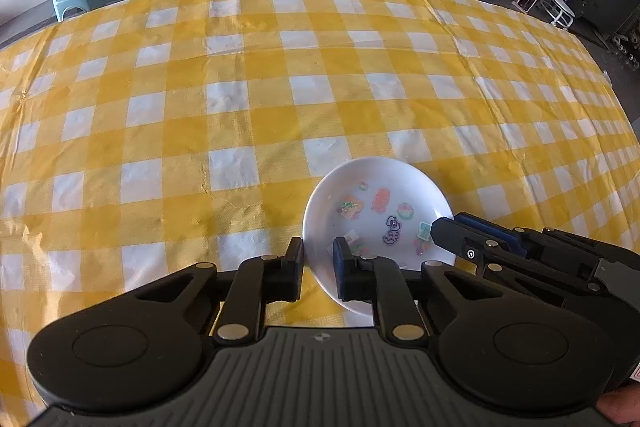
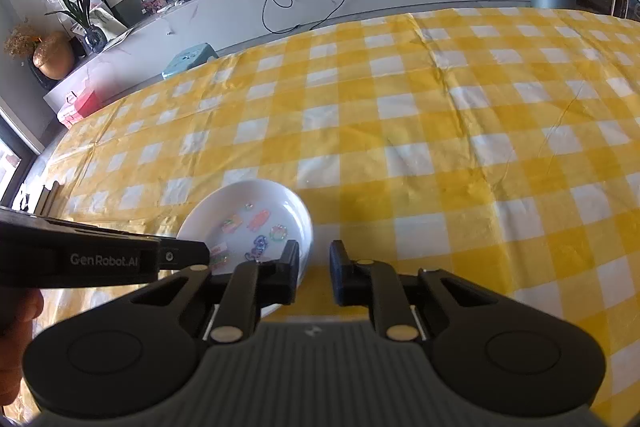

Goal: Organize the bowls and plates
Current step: 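Grasp the small white plate rim with the left tool while the right tool grips it, then carry the sticker plate with both tools and lower it onto the glass plate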

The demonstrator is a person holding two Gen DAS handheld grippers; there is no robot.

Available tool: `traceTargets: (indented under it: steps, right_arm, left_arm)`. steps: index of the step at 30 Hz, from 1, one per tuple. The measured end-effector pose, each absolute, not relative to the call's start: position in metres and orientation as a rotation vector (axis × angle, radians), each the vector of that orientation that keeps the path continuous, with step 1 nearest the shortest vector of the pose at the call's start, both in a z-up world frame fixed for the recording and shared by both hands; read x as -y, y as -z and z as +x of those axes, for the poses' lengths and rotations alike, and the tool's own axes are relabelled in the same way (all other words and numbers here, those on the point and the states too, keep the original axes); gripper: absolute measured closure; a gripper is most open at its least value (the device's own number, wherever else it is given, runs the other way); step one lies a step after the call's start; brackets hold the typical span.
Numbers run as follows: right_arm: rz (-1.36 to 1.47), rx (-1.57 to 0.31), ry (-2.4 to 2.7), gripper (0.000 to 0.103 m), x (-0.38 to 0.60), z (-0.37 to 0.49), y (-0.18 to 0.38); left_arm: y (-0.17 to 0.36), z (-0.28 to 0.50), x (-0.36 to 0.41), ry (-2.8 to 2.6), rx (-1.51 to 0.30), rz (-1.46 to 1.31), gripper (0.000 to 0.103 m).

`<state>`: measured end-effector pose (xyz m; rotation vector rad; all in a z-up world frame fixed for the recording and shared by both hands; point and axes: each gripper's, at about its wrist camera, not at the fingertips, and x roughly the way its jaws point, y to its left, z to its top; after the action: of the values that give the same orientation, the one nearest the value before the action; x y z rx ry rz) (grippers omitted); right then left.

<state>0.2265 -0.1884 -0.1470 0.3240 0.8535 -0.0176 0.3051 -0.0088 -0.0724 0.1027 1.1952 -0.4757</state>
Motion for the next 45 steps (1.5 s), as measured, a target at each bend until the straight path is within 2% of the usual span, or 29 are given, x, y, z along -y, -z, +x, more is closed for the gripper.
traceTargets:
  steps: [2,6,17,29,45]
  right_arm:
    - [0.341,-0.861,0.005,0.101,0.189,0.227,0.147]
    - [0.337,-0.866,0.011,0.102,0.188,0.225,0.145]
    - [0.348,-0.824,-0.003,0.101,0.198,0.195,0.114]
    - [0.35,-0.801,-0.046,0.101,0.222,0.113,0.076]
    - [0.391,-0.765,0.026,0.102,0.255,0.023,0.068]
  left_arm:
    - [0.072,0.306,0.01,0.461,-1.201,0.105,0.093]
    - [0.069,0.305,0.01,0.451,-1.218,0.098,0.096]
    - [0.025,0.279,0.015,0.452,-1.196,0.092,0.099]
    - [-0.016,0.191,0.038,0.444,-1.134,0.115,0.099]
    - [-0.014,0.096,0.053,0.406,-1.019,-0.124,0.1]
